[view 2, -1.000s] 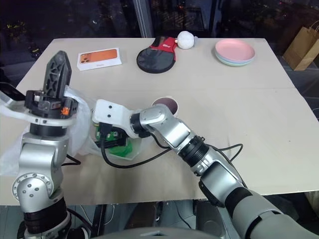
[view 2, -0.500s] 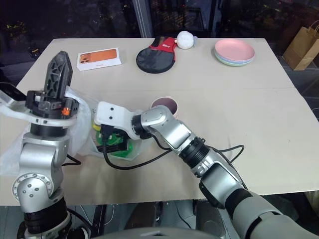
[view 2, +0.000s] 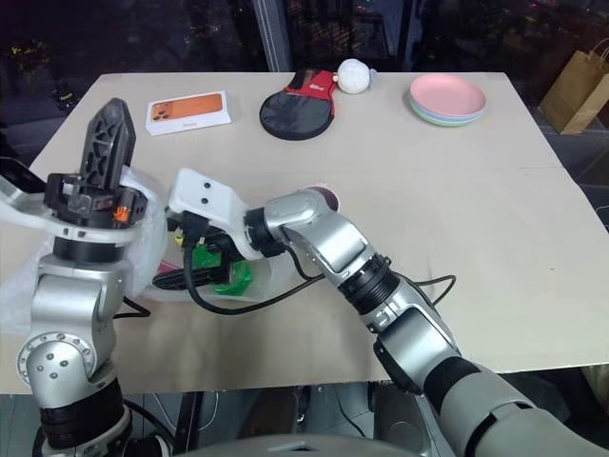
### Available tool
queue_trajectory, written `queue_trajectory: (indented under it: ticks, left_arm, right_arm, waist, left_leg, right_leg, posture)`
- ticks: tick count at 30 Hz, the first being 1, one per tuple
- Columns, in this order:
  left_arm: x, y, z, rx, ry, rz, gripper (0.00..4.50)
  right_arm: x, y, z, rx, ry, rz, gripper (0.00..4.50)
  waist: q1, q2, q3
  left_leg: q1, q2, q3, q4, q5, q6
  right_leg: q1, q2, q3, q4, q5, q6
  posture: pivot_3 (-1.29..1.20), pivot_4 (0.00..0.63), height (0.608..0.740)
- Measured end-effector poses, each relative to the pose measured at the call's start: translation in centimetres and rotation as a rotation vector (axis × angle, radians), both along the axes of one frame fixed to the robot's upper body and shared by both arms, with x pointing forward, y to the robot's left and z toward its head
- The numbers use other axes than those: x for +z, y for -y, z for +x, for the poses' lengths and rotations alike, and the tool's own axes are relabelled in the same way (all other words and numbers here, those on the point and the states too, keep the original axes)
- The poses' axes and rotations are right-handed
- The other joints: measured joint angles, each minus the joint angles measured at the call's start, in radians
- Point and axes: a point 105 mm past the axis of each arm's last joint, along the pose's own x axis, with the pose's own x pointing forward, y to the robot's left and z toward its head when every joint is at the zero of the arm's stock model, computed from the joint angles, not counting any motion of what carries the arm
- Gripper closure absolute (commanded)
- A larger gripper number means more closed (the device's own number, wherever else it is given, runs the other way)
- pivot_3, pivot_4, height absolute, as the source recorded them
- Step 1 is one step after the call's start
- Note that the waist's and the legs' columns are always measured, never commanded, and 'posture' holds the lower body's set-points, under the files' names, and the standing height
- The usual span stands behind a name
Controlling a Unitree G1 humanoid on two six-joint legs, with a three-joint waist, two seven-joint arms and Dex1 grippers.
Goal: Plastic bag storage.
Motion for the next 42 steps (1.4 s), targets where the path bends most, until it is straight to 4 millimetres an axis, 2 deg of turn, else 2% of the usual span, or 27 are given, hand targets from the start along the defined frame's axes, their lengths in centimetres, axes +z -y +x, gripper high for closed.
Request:
queue_trajectory:
  ticks: [2,3,6,10,13,16,20,23,24,26,29,32,35,37,39,42]
  left_arm:
    - [0.0,0.1,0.0,-0.002,0.000,0.001,4.50]
    - [0.0,0.0,0.0,-0.002,0.000,0.001,4.50]
    - [0.0,0.0,0.0,-0.002,0.000,0.001,4.50]
    - [0.0,0.0,0.0,-0.001,0.000,0.003,4.50]
    - [0.0,-0.1,-0.1,0.006,0.000,0.010,4.50]
    - [0.0,-0.6,-0.2,0.025,-0.002,0.010,4.50]
    - [0.1,-0.7,-0.3,0.027,-0.001,0.018,4.50]
    - [0.0,-0.8,-0.3,0.027,-0.007,0.021,4.50]
    - [0.0,-0.8,-0.3,0.026,-0.009,0.022,4.50]
    - [-0.3,-0.8,-0.4,0.024,-0.020,0.038,4.50]
    - [-0.9,-1.7,-0.4,0.046,-0.040,0.058,4.50]
    - [-1.7,-3.0,-0.1,0.062,-0.076,0.063,4.50]
    - [-2.6,-4.2,0.2,0.077,-0.110,0.069,4.50]
    - [-3.2,-4.9,0.4,0.081,-0.131,0.077,4.50]
    - [-4.3,-6.1,0.6,0.100,-0.176,0.072,4.50]
    - [-5.4,-6.6,0.9,0.088,-0.215,0.071,4.50]
  right_arm:
    - [-0.5,-0.4,1.7,-0.083,0.142,-0.060,0.10]
    - [-0.6,-0.3,2.1,-0.100,0.149,-0.064,0.10]
    - [-1.0,-0.5,2.0,-0.082,0.039,-0.065,0.10]
    - [-0.1,0.3,2.5,-0.089,-0.123,-0.015,0.10]
    - [0.3,0.8,2.7,-0.105,-0.101,0.002,0.10]
    - [0.8,1.5,2.3,-0.099,-0.183,0.045,0.10]
    - [1.5,4.7,3.6,-0.171,-0.106,0.042,0.10]
    - [2.6,9.1,5.5,-0.298,-0.074,0.069,0.10]
    - [2.9,9.7,5.8,-0.318,-0.067,0.076,0.10]
    - [3.8,13.3,6.8,-0.414,0.000,0.059,0.10]
    - [2.8,18.1,8.2,-0.568,0.063,-0.036,0.10]
    - [1.3,20.6,8.9,-0.659,0.031,-0.082,0.10]
    - [0.7,21.8,9.3,-0.729,-0.008,-0.087,0.10]
    - [-0.3,22.0,8.6,-0.728,-0.037,-0.100,0.10]
    - [-1.8,21.3,7.6,-0.702,-0.077,-0.112,0.10]
    - [-3.0,19.9,7.3,-0.698,-0.109,-0.114,0.10]
  waist:
    - [-0.001,0.000,0.000]
    - [-0.001,0.000,0.000]
    - [0.000,0.000,0.000]
    - [0.002,0.000,0.000]
    - [0.001,0.000,0.000]
    - [0.000,0.000,0.000]
    - [0.006,0.000,0.000]
    - [0.005,0.000,0.000]
    - [0.005,0.000,0.000]
    - [0.004,0.000,0.000]
    - [0.002,0.000,0.000]
    - [-0.006,0.000,0.001]
    - [-0.013,0.000,0.001]
    - [-0.013,0.000,0.000]
    - [-0.016,0.000,0.001]
    - [-0.020,0.000,0.001]
  left_leg:
    - [0.000,0.000,0.000,0.000,0.000,0.000]
    - [0.000,0.000,0.000,0.000,0.000,0.000]
    - [0.000,0.000,0.000,-0.001,0.000,0.000]
    - [-0.001,0.000,0.000,-0.001,0.000,0.000]
    - [-0.001,0.000,0.000,-0.001,0.000,0.000]
    - [-0.001,0.000,-0.001,-0.001,0.000,0.000]
    - [-0.002,-0.001,-0.001,-0.001,0.000,0.000]
    - [-0.004,-0.002,-0.002,0.001,0.000,0.000]
    - [-0.004,-0.002,-0.002,0.001,0.000,0.000]
    - [-0.005,-0.002,-0.002,0.000,0.000,0.000]
    - [-0.005,-0.001,-0.002,0.000,0.000,0.000]
    - [-0.005,-0.001,-0.001,0.000,0.000,0.000]
    - [-0.005,-0.001,-0.001,0.000,0.000,0.000]
    - [-0.006,-0.001,-0.001,0.000,0.000,0.000]
    - [-0.006,-0.001,-0.001,0.000,0.000,0.000]
    - [-0.007,-0.001,-0.001,0.001,0.000,0.000]
  right_leg:
    - [0.000,0.000,0.000,0.000,0.000,0.000]
    - [0.000,0.000,0.000,0.000,0.000,0.000]
    - [0.000,0.000,0.000,0.000,0.000,0.000]
    - [0.000,0.000,0.000,-0.001,0.000,0.000]
    - [0.000,0.000,0.000,-0.001,0.000,0.000]
    - [-0.001,0.000,-0.001,-0.001,0.000,0.000]
    - [0.000,-0.001,-0.002,-0.001,0.000,0.000]
    - [-0.001,-0.002,-0.002,-0.002,0.000,0.000]
    - [-0.001,-0.002,-0.002,-0.002,0.000,0.000]
    - [-0.002,-0.002,-0.003,-0.002,0.000,0.000]
    - [-0.002,-0.002,-0.002,-0.003,0.000,0.000]
    - [-0.004,-0.001,-0.001,-0.002,0.000,0.000]
    - [-0.004,-0.001,-0.001,-0.002,0.000,0.000]
    - [-0.004,-0.001,-0.001,-0.002,0.000,0.000]
    - [-0.004,-0.001,-0.001,-0.002,0.000,0.000]
    - [-0.005,-0.001,-0.001,-0.001,0.000,0.000]
  posture:
    - [0.00,0.150,0.740]
    - [0.00,0.150,0.740]
    - [0.00,0.150,0.740]
    - [0.00,0.150,0.740]
    - [0.00,0.150,0.740]
    - [0.00,0.150,0.740]
    - [0.00,0.150,0.740]
    - [0.00,0.150,0.740]
    - [0.00,0.150,0.740]
    - [0.00,0.150,0.740]
    - [0.00,0.150,0.740]
    - [0.00,0.150,0.740]
    - [0.00,0.150,0.740]
    - [0.00,0.150,0.740]
    - [0.00,0.150,0.740]
    - [0.00,0.150,0.740]
